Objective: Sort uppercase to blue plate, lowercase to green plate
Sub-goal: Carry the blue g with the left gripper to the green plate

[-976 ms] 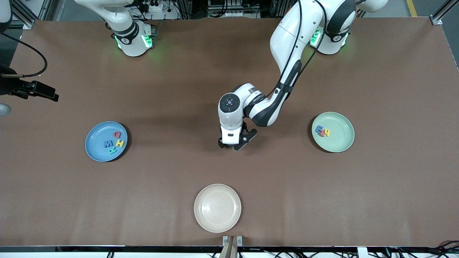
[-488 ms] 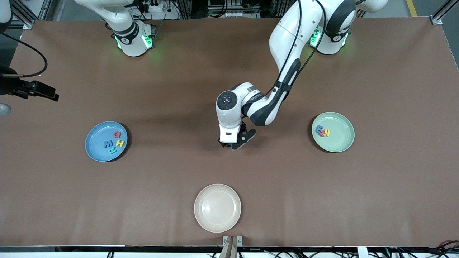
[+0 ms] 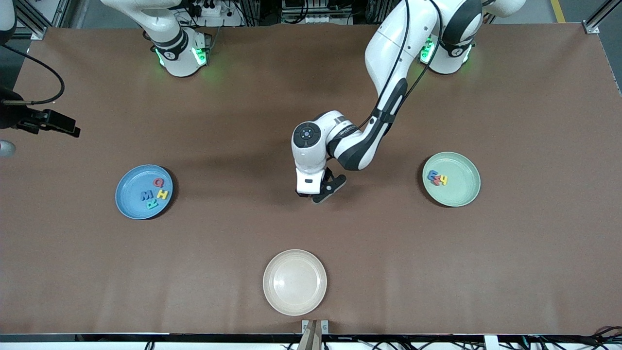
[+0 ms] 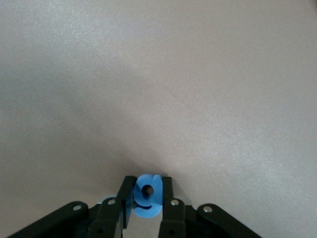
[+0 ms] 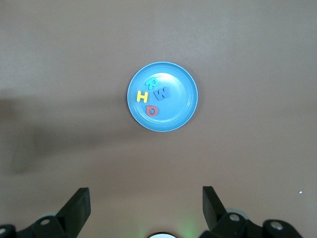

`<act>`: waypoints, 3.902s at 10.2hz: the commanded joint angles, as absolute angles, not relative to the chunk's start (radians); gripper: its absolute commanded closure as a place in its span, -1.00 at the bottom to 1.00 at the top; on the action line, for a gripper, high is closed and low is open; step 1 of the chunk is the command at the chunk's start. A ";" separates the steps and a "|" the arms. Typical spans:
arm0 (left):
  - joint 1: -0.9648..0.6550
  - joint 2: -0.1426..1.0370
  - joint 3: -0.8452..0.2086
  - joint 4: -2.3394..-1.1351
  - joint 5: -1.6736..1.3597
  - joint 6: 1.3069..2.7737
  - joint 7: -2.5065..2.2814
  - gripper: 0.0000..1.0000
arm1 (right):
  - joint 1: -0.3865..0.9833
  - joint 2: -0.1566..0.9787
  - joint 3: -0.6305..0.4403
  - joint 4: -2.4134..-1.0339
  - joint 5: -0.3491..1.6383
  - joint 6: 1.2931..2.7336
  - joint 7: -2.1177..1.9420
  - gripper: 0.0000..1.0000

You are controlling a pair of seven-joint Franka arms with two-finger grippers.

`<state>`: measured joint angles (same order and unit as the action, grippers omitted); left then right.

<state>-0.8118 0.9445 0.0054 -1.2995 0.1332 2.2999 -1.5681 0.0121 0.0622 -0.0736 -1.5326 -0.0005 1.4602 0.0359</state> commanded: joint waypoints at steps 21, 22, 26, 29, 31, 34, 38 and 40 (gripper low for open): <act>-0.283 0.425 -0.196 -1.724 0.120 1.969 -0.847 1.00 | 0.008 0.045 -0.066 -1.545 0.023 1.440 0.049 -1.00; -0.264 0.401 -0.196 -1.723 0.120 1.929 -0.844 1.00 | 0.008 0.044 -0.066 -1.545 0.023 1.440 0.049 -1.00; -0.181 0.328 -0.196 -1.724 0.120 1.769 -0.738 1.00 | 0.008 0.044 -0.066 -1.545 0.023 1.439 0.054 -1.00; -0.147 0.304 -0.190 -1.718 0.130 1.712 -0.660 1.00 | 0.011 0.044 -0.064 -1.545 0.023 1.448 0.055 -1.00; -0.147 0.304 -0.181 -1.715 0.140 1.654 -0.646 1.00 | 0.032 0.045 -0.063 -1.542 0.028 1.453 0.055 -1.00; -0.121 0.305 -0.179 -1.715 0.205 1.595 -0.653 1.00 | 0.046 0.044 -0.063 -1.542 0.028 1.480 0.055 -1.00; -0.098 0.305 -0.179 -1.701 0.213 1.580 -0.646 -0.99 | 0.048 0.044 -0.061 -1.545 0.029 1.497 0.055 -1.00; -0.100 0.305 -0.183 -1.701 0.213 1.574 -0.646 -1.00 | 0.048 0.044 -0.061 -1.545 0.029 1.496 0.055 -1.00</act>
<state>-0.1001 0.3277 -0.1776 -1.6922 0.1918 1.5932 -0.6632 0.0479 0.0620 -0.0635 -1.5318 0.0186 1.4904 0.0388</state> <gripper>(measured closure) 0.326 0.000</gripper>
